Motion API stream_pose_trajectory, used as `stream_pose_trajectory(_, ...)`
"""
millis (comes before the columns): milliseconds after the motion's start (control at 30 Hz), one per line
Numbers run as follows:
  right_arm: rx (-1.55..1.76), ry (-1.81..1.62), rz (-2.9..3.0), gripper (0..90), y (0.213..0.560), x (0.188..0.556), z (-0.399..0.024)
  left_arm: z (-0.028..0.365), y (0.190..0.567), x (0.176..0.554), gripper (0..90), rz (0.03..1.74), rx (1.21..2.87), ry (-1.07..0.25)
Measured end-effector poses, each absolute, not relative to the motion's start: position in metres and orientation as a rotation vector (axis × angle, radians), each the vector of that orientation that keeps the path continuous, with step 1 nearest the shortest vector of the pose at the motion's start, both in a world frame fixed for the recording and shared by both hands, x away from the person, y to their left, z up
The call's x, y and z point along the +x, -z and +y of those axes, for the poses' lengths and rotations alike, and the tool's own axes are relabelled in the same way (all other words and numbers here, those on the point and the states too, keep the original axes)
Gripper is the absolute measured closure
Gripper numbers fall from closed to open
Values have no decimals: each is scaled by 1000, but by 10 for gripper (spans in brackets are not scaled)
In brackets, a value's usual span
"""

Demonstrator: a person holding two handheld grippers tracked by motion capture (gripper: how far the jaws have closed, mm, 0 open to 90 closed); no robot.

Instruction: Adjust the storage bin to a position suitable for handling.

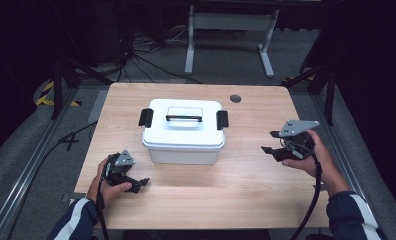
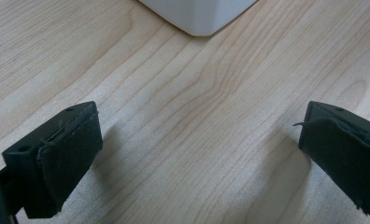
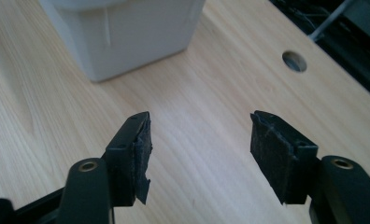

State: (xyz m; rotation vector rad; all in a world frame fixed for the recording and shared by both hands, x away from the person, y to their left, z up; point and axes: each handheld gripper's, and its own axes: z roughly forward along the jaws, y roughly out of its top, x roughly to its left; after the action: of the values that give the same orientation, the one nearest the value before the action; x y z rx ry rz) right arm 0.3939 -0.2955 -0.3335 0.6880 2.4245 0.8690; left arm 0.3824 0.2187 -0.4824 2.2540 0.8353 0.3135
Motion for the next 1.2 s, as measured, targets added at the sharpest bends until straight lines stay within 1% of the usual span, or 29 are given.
stream_pose_trajectory(300, 517, -863, 2453, 434, 293, 415, -245, 219, 482, 382, 1, 836, 2254, -313)
stream_pose_trajectory(400, 459, -844, 2471, 446, 284, 420, -228, 219, 482, 382, 1, 835, 2254, -313)
stream_pose_trajectory(433, 459, -844, 2471, 446, 284, 420, -228, 219, 482, 382, 1, 836, 2254, -313)
stream_pose_trajectory(467, 439, -844, 2487, 460, 280, 424, -215, 219, 482, 382, 1, 836, 2254, -313)
stream_pose_trajectory(500, 439, -844, 2487, 460, 280, 424, -215, 219, 482, 382, 1, 836, 2254, -313)
stream_pose_trajectory(533, 414, -837, 2498, 465, 279, 427, -209, 219, 482, 382, 1, 835, 2254, -313)
stream_pose_trajectory(567, 380, -817, 2512, 475, 277, 431, -194, 219, 482, 382, 1, 835, 2254, -313)
stream_pose_trajectory(767, 304, -779, 2544, 498, 273, 441, -160, 219, 482, 382, 1, 835, 2254, -313)
stream_pose_trajectory(833, 285, -776, 2550, 499, 272, 442, -154, 219, 482, 382, 1, 836, 2253, -313)
stream_pose_trajectory(933, 256, -751, 2565, 495, 269, 450, -131, 219, 482, 382, 1, 835, 2254, -313)
stream_pose_trajectory(1200, 200, -691, 2600, 519, 271, 467, -100, 219, 482, 382, 1, 835, 2254, -313)
